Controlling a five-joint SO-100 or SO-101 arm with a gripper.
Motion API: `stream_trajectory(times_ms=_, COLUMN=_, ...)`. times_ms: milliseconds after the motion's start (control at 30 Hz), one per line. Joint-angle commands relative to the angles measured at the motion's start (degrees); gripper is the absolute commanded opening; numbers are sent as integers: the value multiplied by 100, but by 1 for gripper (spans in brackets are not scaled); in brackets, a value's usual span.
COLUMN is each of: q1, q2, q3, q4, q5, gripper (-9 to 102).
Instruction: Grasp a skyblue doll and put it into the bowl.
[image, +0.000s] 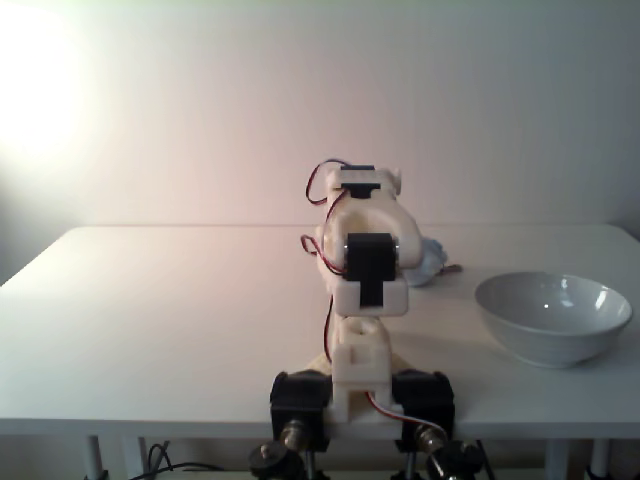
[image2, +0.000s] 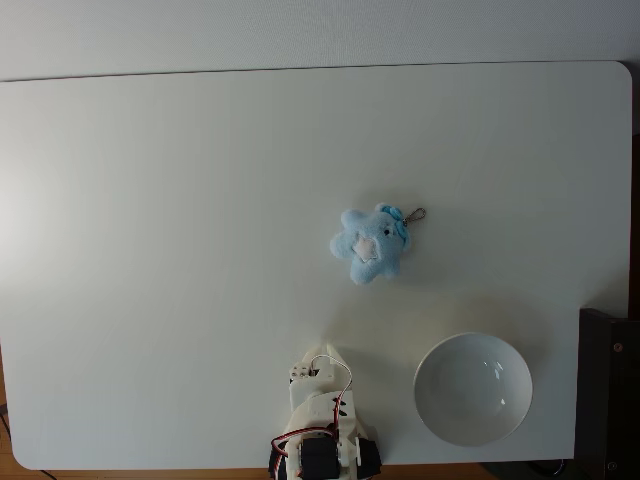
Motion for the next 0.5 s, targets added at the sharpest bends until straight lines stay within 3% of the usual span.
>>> stream_trajectory(times_ms=0, q1=26, q2=1626, q3=-167, q4=-9, q5=26, gripper=1)
stream_trajectory(times_ms=467, q1=26, q2=1626, q3=-149, q4=9, q5=9, gripper=1)
